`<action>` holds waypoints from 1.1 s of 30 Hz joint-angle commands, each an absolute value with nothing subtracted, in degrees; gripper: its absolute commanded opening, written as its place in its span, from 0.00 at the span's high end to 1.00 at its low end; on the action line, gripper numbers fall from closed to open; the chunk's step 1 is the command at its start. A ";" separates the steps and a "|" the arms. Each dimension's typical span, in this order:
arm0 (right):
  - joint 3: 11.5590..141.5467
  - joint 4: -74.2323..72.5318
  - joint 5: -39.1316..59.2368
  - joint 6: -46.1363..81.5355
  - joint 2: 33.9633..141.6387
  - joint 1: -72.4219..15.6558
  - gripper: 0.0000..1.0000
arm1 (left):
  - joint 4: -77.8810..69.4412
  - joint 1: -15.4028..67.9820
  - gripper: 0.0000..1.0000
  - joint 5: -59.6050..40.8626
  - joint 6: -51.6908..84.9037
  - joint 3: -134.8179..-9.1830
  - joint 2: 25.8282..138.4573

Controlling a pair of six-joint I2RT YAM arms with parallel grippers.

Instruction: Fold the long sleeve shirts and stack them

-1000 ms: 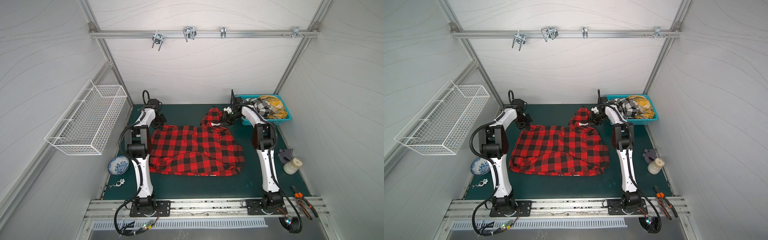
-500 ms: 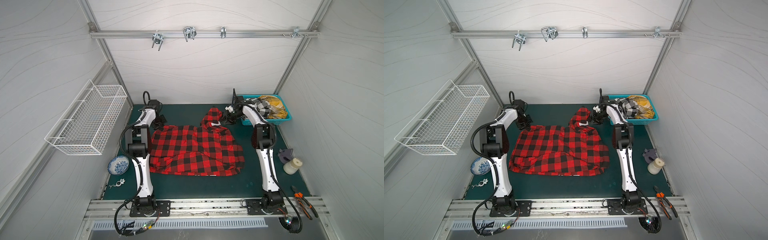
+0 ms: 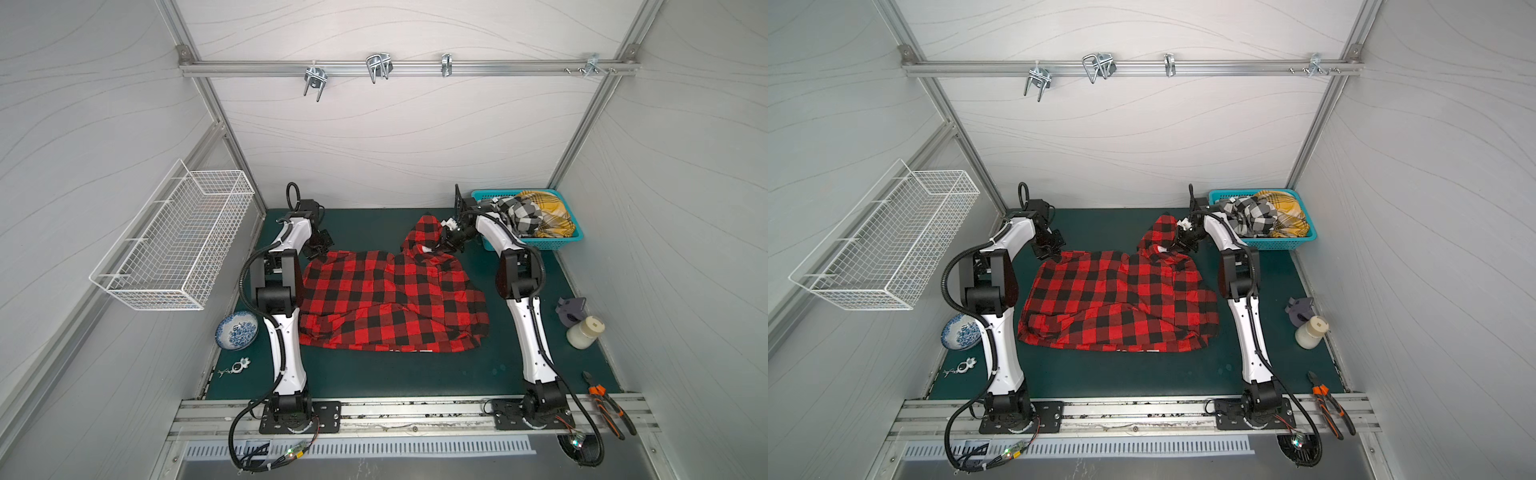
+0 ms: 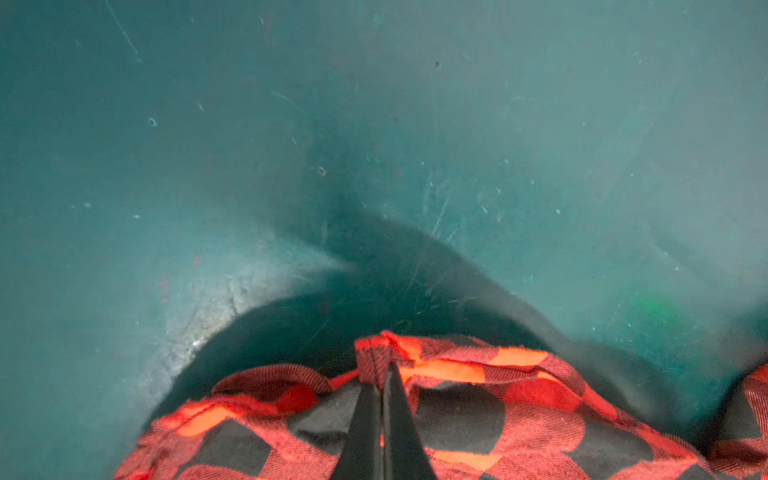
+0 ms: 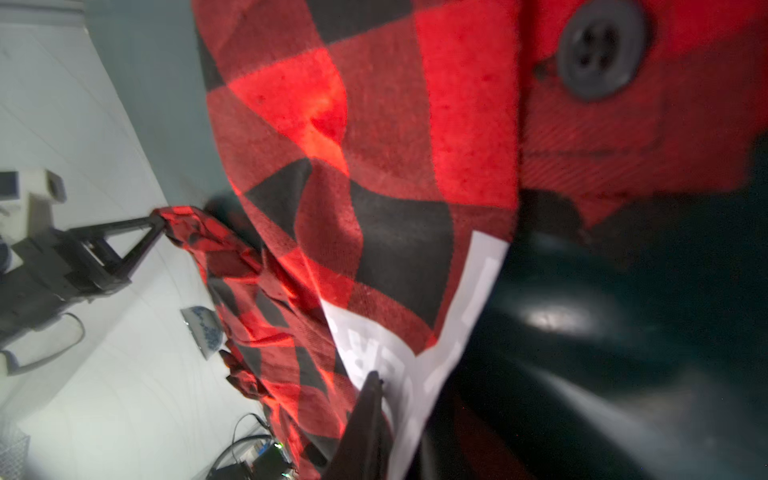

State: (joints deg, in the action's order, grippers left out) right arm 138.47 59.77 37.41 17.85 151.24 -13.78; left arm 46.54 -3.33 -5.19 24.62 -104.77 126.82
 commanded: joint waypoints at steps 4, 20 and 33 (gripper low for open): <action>138.19 59.25 37.47 17.90 145.79 -12.90 1.00 | 45.76 -3.51 1.00 -5.26 24.86 -106.20 126.98; 112.34 49.62 35.43 17.40 122.00 -12.63 1.00 | 31.36 -8.61 1.00 -9.65 35.48 -88.28 111.03; 82.87 37.93 30.03 22.02 105.64 -12.86 1.00 | 26.39 -11.10 1.00 -11.36 35.77 -67.82 99.12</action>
